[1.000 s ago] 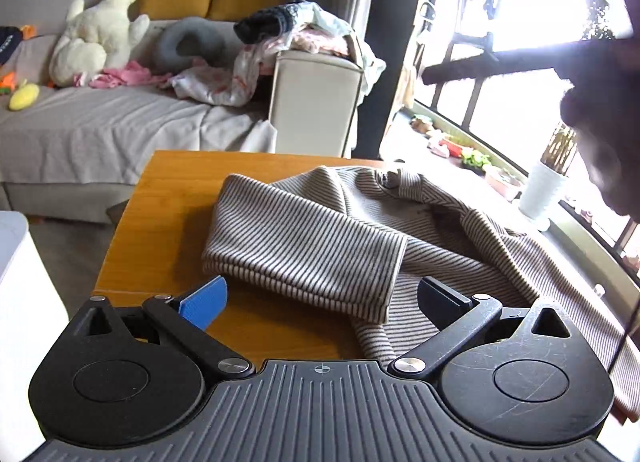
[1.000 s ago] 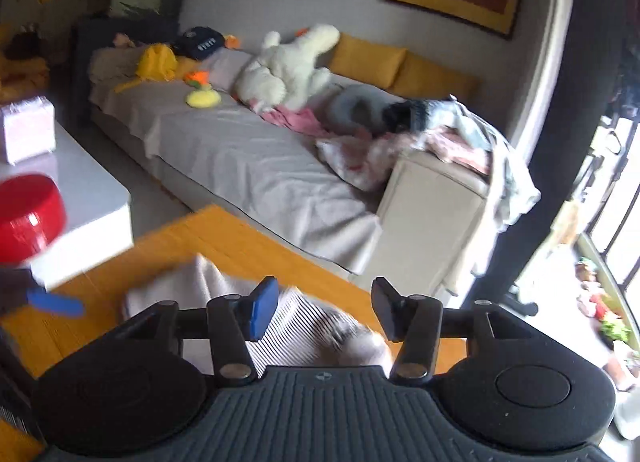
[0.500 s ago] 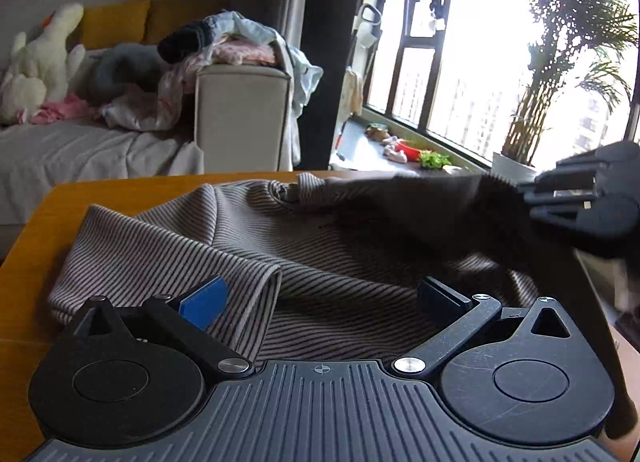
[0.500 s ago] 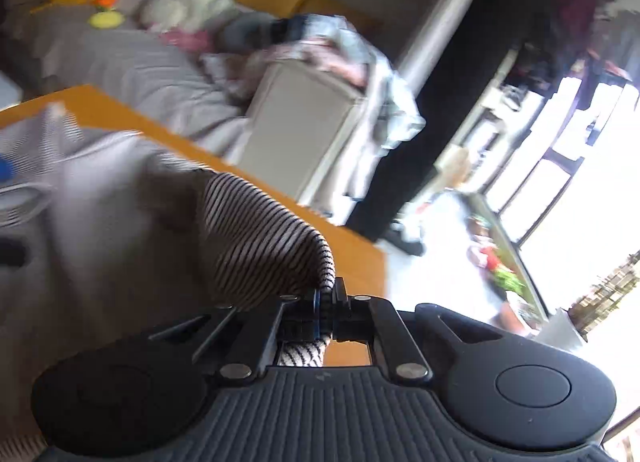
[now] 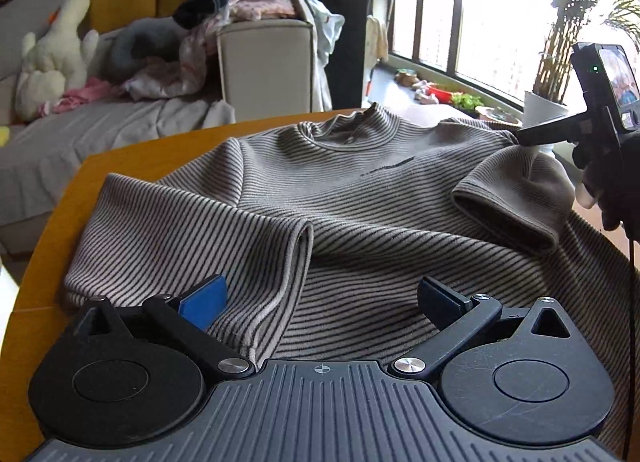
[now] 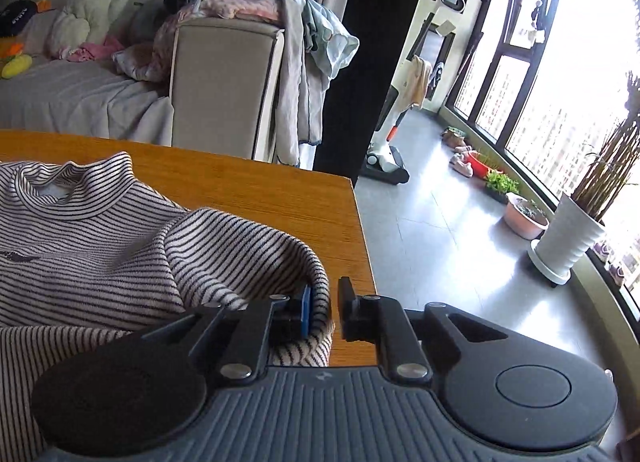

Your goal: Fold clothes

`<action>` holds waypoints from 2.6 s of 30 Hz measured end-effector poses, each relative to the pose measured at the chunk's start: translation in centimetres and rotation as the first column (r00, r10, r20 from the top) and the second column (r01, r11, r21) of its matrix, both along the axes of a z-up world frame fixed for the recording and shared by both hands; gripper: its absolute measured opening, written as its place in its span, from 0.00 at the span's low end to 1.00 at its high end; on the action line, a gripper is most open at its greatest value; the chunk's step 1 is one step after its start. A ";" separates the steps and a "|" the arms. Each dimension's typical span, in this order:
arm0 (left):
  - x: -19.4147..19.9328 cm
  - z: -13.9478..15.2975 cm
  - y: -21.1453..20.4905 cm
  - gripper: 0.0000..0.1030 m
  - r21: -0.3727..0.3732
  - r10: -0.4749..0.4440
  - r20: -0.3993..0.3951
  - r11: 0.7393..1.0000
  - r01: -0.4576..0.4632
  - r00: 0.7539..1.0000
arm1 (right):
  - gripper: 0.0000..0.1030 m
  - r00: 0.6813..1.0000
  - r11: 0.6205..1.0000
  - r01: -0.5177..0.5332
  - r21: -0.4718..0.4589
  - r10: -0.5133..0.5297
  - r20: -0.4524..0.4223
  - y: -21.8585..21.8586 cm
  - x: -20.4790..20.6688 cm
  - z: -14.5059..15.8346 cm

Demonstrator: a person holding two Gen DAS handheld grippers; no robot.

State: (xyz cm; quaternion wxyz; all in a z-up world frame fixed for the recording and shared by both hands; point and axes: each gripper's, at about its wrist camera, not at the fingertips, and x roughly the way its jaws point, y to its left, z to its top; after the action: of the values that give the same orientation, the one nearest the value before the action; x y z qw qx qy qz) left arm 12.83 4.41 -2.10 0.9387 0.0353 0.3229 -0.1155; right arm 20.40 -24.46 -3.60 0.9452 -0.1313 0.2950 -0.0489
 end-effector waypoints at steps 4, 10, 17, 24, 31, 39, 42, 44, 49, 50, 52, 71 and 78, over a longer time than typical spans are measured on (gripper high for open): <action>-0.4 0.1 0.7 1.00 -0.020 0.031 -0.003 0.999 -0.031 1.000 | 0.54 0.982 0.986 -0.167 0.010 0.166 0.088 3.0 -6.7 3.5; -0.2 0.3 0.7 1.00 -0.022 0.048 0.002 0.999 -0.048 0.999 | 0.66 0.923 0.922 -0.383 0.060 0.385 -0.010 9.4 -13.5 0.7; -0.9 0.3 1.5 1.00 -0.054 0.093 0.011 0.994 -0.093 0.996 | 0.06 0.957 0.956 -0.289 0.044 0.289 -0.005 6.7 -10.8 2.8; -1.0 0.4 2.0 1.00 -0.101 0.088 0.011 0.991 -0.087 0.996 | 0.06 0.957 0.996 0.059 0.074 -0.078 0.280 -4.9 -9.3 15.5; -1.1 0.6 2.4 1.00 -0.149 0.070 0.020 0.987 -0.066 0.997 | 0.06 0.945 0.979 -0.121 0.162 0.064 0.320 0.0 -7.2 18.2; -1.8 1.3 3.3 1.00 -0.210 -0.023 0.059 0.977 0.035 0.998 | 0.06 0.910 0.907 -0.389 0.159 0.352 0.219 14.0 -1.9 14.4; -2.0 1.5 4.2 1.00 -0.224 -0.049 0.084 0.972 0.067 0.995 | 0.06 0.898 0.887 -0.434 0.159 0.411 0.160 17.6 -1.0 12.2; -1.8 1.3 5.1 1.00 -0.241 -0.039 0.093 0.969 0.061 0.995 | 0.06 0.897 0.883 -0.440 0.162 0.425 0.119 19.1 -0.6 10.8; -1.4 0.9 7.0 1.00 -0.313 0.013 0.090 0.949 0.016 0.996 | 0.06 0.902 0.888 -0.430 0.163 0.431 0.033 21.3 0.4 8.0; -1.4 0.8 7.4 1.00 -0.328 0.023 0.089 0.945 0.007 0.996 | 0.06 0.902 0.889 -0.429 0.162 0.431 0.021 21.7 0.5 7.6; -1.3 0.8 8.0 1.00 -0.356 0.043 0.088 0.934 -0.009 0.995 | 0.06 0.902 0.890 -0.426 0.163 0.431 0.002 22.2 0.7 7.0; -1.5 1.7 12.6 1.00 -0.404 0.282 0.089 0.887 -0.224 0.955 | 0.40 0.914 0.886 -0.226 0.405 0.337 -0.227 20.2 -3.8 4.8; -1.5 1.7 13.5 1.00 -0.411 0.338 0.083 0.869 -0.277 0.937 | 0.48 0.884 0.847 -0.207 0.490 0.377 -0.277 22.6 -6.0 1.2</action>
State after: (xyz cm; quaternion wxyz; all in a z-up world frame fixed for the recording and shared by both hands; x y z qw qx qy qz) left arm 11.30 17.95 -0.41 0.9547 -0.1970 0.2219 -0.0237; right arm 14.45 -1.89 -2.40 0.8745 0.0384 0.4436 0.1921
